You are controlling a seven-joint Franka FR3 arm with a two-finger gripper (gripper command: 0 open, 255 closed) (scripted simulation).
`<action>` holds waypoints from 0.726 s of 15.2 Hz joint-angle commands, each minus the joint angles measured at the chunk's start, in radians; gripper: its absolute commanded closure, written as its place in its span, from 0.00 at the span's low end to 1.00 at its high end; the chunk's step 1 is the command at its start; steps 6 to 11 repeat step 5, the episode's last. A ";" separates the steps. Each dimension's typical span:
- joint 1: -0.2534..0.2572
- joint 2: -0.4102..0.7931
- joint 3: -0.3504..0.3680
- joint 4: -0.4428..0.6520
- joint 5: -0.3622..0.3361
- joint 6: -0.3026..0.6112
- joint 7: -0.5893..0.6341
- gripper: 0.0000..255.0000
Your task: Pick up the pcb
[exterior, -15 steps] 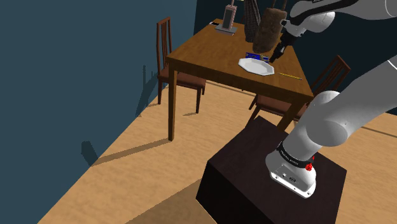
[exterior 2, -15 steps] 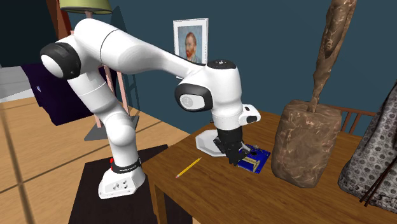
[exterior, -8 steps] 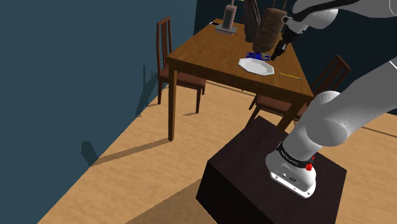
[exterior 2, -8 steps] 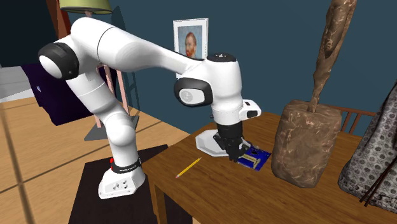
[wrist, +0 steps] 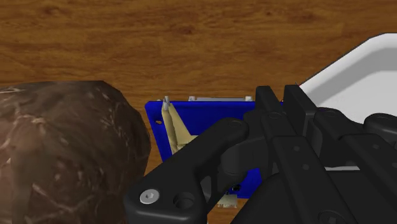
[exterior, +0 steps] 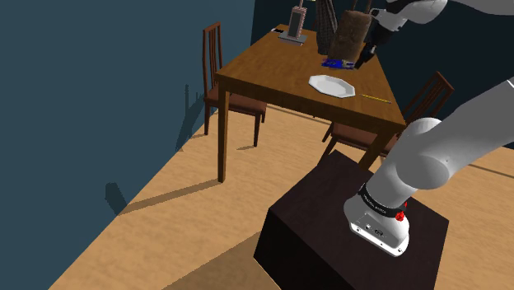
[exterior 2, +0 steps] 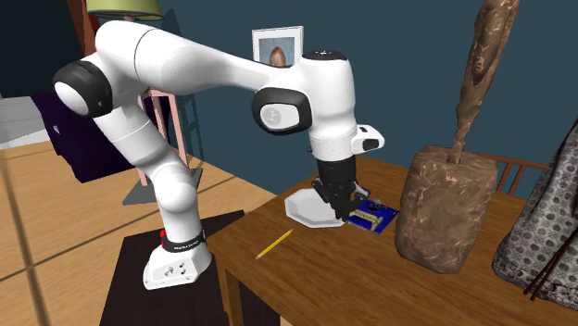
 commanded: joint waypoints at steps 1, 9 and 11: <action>0.000 -0.002 0.008 0.024 0.000 -0.027 0.005 1.00; 0.000 -0.005 0.016 0.050 0.001 -0.055 0.009 1.00; 0.000 -0.005 0.016 0.050 0.001 -0.055 0.009 1.00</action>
